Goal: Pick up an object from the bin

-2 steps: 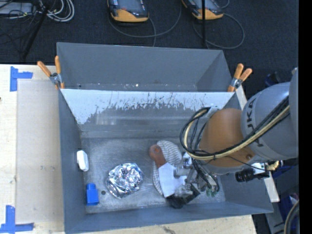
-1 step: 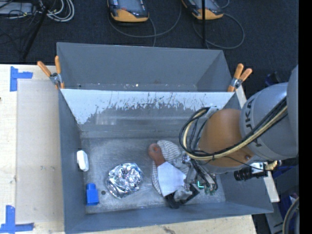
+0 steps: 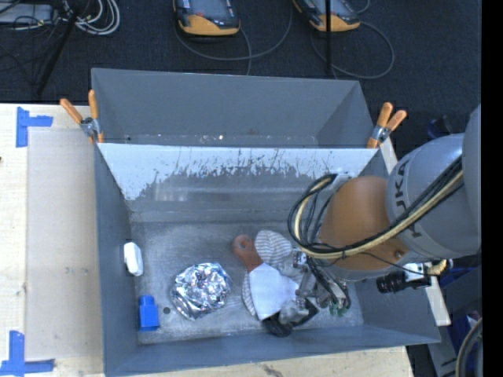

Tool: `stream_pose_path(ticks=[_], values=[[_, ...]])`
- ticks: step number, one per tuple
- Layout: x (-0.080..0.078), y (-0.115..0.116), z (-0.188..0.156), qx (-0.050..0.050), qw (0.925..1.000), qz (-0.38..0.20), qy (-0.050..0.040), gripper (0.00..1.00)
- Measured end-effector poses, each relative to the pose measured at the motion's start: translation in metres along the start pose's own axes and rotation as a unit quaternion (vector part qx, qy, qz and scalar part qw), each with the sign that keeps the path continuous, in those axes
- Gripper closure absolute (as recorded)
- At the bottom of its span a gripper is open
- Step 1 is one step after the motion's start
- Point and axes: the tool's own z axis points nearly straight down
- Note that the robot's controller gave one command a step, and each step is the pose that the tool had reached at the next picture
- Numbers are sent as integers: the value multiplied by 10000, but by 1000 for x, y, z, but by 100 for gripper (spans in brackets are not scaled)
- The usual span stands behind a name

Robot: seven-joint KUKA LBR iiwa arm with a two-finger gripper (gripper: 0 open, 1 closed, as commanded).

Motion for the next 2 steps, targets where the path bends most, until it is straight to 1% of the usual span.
stream_pose_path(ticks=[1, 2], values=[[0, 0, 0, 0, 10000, -1, 0, 100], [0, 4, -38, 7, 9999, -124, 55, 100]])
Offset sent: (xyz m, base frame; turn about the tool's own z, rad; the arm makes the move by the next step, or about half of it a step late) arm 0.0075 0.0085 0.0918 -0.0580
